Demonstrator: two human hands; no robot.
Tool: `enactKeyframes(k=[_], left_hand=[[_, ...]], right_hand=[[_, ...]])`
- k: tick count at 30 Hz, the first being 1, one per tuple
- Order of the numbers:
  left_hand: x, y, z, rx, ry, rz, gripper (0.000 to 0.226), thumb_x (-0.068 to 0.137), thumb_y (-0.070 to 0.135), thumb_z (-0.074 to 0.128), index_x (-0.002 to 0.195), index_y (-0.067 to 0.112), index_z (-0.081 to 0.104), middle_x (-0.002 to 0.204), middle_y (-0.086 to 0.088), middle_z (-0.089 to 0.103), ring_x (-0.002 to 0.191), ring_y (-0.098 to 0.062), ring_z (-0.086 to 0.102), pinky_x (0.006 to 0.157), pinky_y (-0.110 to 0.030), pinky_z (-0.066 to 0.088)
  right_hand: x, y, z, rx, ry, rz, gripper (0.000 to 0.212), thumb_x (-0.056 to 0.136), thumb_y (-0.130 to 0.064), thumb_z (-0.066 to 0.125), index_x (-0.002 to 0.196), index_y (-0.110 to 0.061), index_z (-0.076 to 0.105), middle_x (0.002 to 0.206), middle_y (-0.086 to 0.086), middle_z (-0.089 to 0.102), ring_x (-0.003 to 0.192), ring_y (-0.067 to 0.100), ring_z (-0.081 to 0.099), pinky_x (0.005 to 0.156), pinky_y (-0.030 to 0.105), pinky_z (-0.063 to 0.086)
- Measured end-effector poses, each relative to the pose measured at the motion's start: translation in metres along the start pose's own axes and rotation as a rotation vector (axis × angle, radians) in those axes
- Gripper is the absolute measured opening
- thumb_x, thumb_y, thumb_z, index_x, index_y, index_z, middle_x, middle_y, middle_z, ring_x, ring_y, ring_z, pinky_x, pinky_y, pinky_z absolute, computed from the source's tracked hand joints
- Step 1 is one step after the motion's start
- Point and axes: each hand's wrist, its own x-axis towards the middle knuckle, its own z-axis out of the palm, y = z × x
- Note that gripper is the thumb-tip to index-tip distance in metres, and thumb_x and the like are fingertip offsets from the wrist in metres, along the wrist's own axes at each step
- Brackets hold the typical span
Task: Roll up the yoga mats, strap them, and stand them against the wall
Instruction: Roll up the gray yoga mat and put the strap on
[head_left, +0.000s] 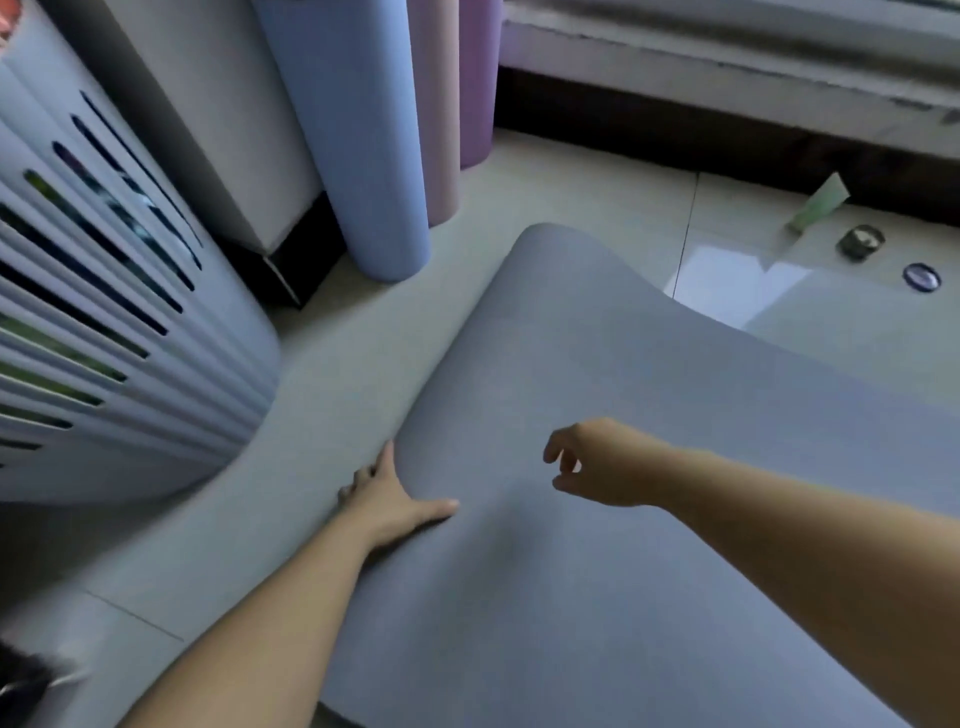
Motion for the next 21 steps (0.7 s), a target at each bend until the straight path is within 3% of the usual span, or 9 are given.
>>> enactKeyframes(k=[2, 5, 8, 12, 13, 15, 16, 18, 21], left_hand=[[0.005, 0.007, -0.005, -0.106, -0.002, 0.035, 0.128, 0.057, 0.049, 0.088, 0.152, 0.015, 0.01, 0.152, -0.011, 0.034, 0.136, -0.028, 0.037, 0.113, -0.036, 0.028], [-0.009, 0.026, -0.006, -0.087, 0.106, 0.113, 0.089, 0.063, 0.037, 0.086, 0.134, 0.011, 0.039, 0.134, -0.009, 0.054, 0.12, -0.026, 0.053, 0.1, -0.032, 0.041], [-0.053, 0.058, -0.011, 0.106, 0.266, 0.261, 0.068, 0.074, 0.036, 0.075, 0.129, 0.017, 0.039, 0.122, -0.006, 0.061, 0.109, -0.028, 0.06, 0.085, -0.033, 0.048], [-0.132, 0.105, -0.034, 0.38, 0.496, 0.654, 0.069, 0.084, 0.034, 0.062, 0.144, 0.028, 0.028, 0.133, 0.004, 0.051, 0.115, -0.023, 0.056, 0.083, -0.033, 0.047], [-0.155, 0.116, -0.043, 0.422, 0.552, 0.758, 0.069, 0.082, 0.03, 0.064, 0.143, 0.03, 0.032, 0.129, 0.005, 0.053, 0.11, -0.023, 0.058, 0.079, -0.033, 0.048], [-0.211, 0.137, -0.063, 0.476, 0.661, 0.977, 0.074, 0.063, 0.022, 0.08, 0.13, 0.029, 0.05, 0.103, 0.005, 0.063, 0.083, -0.021, 0.067, 0.059, -0.032, 0.051], [-0.236, 0.144, -0.073, 0.542, 0.719, 1.055, 0.079, 0.051, 0.021, 0.086, 0.122, 0.029, 0.054, 0.088, 0.006, 0.064, 0.068, -0.018, 0.066, 0.048, -0.029, 0.048], [-0.284, 0.157, -0.094, 0.59, 0.868, 1.215, 0.083, 0.042, 0.016, 0.089, 0.115, 0.027, 0.051, 0.074, 0.004, 0.062, 0.056, -0.018, 0.061, 0.041, -0.027, 0.044], [-0.355, 0.17, -0.131, 0.622, 1.145, 1.391, 0.059, 0.064, 0.01, 0.073, 0.115, 0.023, 0.047, 0.073, -0.003, 0.061, 0.054, -0.025, 0.058, 0.046, -0.03, 0.043]], right_hand=[[0.004, 0.005, -0.004, -0.009, 0.02, -0.006, 0.035, 0.094, -0.03, 0.056, 0.128, -0.022, 0.054, 0.122, 0.0, 0.061, 0.11, 0.022, 0.056, 0.083, 0.026, 0.041], [-0.009, 0.004, -0.021, -0.052, 0.092, -0.051, 0.04, 0.095, -0.029, 0.055, 0.134, -0.022, 0.049, 0.129, 0.0, 0.057, 0.112, 0.021, 0.055, 0.085, 0.027, 0.041], [-0.053, -0.001, -0.052, -0.159, 0.224, -0.118, 0.054, 0.095, -0.024, 0.056, 0.144, -0.024, 0.034, 0.144, 0.0, 0.038, 0.119, 0.023, 0.049, 0.086, 0.031, 0.043], [-0.15, -0.006, -0.1, -0.421, 0.474, -0.133, 0.077, 0.09, -0.02, 0.06, 0.151, -0.028, 0.013, 0.158, 0.001, 0.007, 0.141, 0.025, 0.02, 0.105, 0.035, 0.034], [-0.178, -0.008, -0.112, -0.509, 0.523, -0.117, 0.083, 0.089, -0.021, 0.062, 0.152, -0.029, 0.008, 0.16, 0.001, -0.001, 0.144, 0.025, 0.012, 0.111, 0.036, 0.028], [-0.238, -0.013, -0.136, -0.699, 0.593, -0.068, 0.092, 0.087, -0.023, 0.062, 0.153, -0.029, -0.002, 0.161, 0.002, -0.009, 0.147, 0.024, 0.0, 0.117, 0.039, 0.013], [-0.263, -0.016, -0.146, -0.775, 0.603, -0.029, 0.092, 0.087, -0.024, 0.061, 0.153, -0.029, -0.003, 0.161, 0.002, -0.008, 0.147, 0.024, -0.003, 0.118, 0.042, 0.007], [-0.318, -0.024, -0.161, -0.835, 0.636, 0.069, 0.092, 0.085, -0.031, 0.061, 0.152, -0.029, -0.001, 0.16, 0.003, 0.008, 0.147, 0.025, 0.006, 0.117, 0.048, 0.004], [-0.399, -0.037, -0.167, -0.731, 0.798, 0.197, 0.099, 0.075, -0.046, 0.068, 0.151, -0.031, 0.007, 0.148, -0.001, 0.032, 0.134, 0.026, 0.033, 0.114, 0.052, 0.017]])
